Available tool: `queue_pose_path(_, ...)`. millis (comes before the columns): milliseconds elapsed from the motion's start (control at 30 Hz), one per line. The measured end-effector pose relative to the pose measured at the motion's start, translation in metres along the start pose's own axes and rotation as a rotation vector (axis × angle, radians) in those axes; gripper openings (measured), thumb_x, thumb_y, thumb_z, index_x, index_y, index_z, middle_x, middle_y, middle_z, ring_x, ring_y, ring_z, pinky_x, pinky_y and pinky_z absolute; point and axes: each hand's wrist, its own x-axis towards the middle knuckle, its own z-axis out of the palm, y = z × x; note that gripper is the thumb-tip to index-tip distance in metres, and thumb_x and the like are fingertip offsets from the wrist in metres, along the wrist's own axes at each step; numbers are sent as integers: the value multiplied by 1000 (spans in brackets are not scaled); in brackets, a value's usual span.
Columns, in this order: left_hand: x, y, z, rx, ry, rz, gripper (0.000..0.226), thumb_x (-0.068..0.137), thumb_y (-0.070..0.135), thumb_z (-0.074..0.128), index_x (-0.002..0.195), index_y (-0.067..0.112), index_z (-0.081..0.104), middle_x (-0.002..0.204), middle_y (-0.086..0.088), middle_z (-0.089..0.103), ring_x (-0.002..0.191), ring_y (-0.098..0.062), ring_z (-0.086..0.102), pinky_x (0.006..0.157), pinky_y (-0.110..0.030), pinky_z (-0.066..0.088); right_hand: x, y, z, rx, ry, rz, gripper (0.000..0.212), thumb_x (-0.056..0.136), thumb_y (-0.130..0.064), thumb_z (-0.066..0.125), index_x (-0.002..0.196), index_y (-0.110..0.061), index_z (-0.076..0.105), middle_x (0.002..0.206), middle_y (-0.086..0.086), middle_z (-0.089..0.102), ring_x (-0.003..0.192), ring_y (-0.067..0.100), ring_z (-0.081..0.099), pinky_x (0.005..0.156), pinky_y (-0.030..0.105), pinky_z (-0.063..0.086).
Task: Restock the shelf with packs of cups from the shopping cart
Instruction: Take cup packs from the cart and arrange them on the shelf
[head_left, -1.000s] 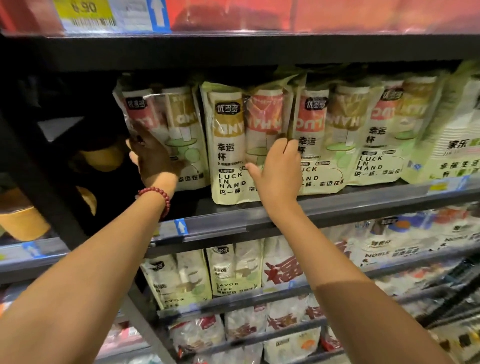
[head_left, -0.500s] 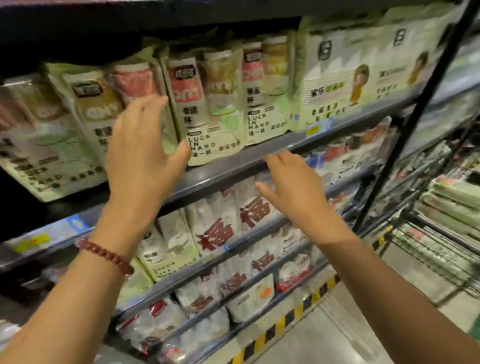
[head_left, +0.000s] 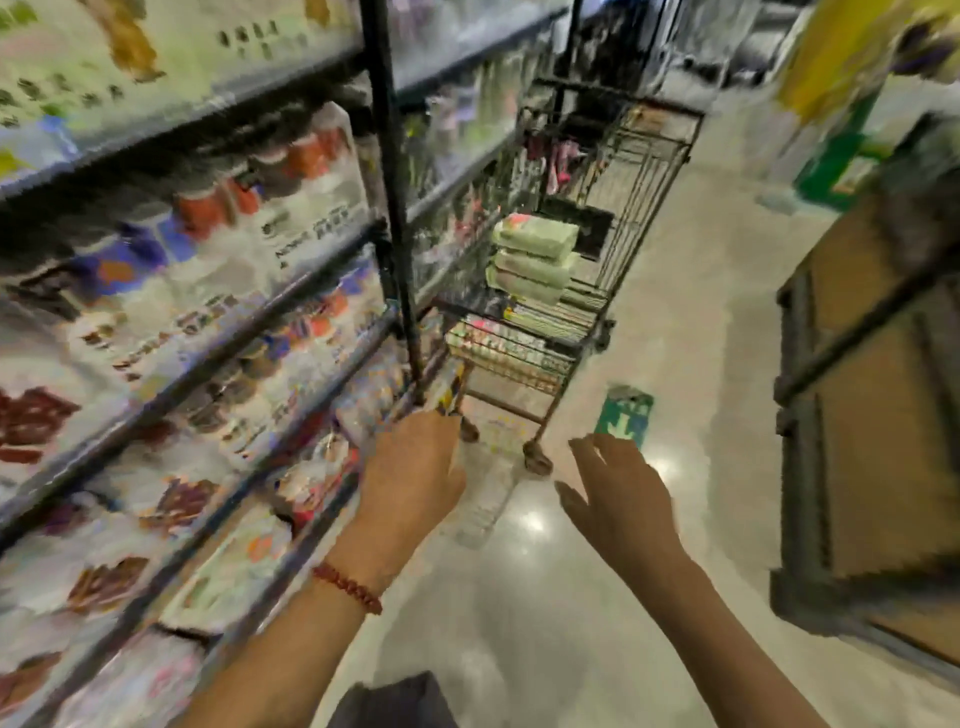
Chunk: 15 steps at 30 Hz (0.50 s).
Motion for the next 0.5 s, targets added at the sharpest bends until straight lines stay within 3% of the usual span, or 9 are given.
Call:
queue_pose_path(167, 38, 91, 38, -28, -116, 69, 49, 76, 34, 71, 121, 18, 61, 119, -2, 63, 109, -21, 61, 84, -28, 51, 3, 109, 17, -41, -101, 136, 48, 65, -30, 85, 105, -9, 69, 106, 15, 69, 89, 33, 67, 66, 39, 56)
queue_pose_path(267, 80, 127, 56, -64, -221, 122, 53, 93, 38, 46, 143, 23, 35, 145, 2, 41, 133, -17, 38, 105, -27, 34, 28, 154, 14, -12, -109, 192, 47, 77, -33, 75, 118, -12, 64, 122, 12, 64, 105, 31, 63, 80, 39, 54)
queue_pose_path(400, 166, 169, 73, -134, -227, 143, 53, 93, 35, 45, 144, 24, 34, 141, 3, 43, 129, -17, 40, 99, -29, 37, 85, 213, 8, -51, -54, 222, 45, 79, -35, 72, 118, -14, 64, 122, 9, 64, 103, 28, 64, 78, 36, 55)
queue_pose_path(500, 236, 197, 74, -129, -231, 137, 51, 93, 34, 46, 142, 24, 36, 142, 3, 43, 128, -17, 40, 99, -31, 40, 141, 253, -7, -50, -73, 180, 47, 91, -38, 55, 133, -18, 50, 137, 5, 52, 118, 24, 54, 91, 32, 48)
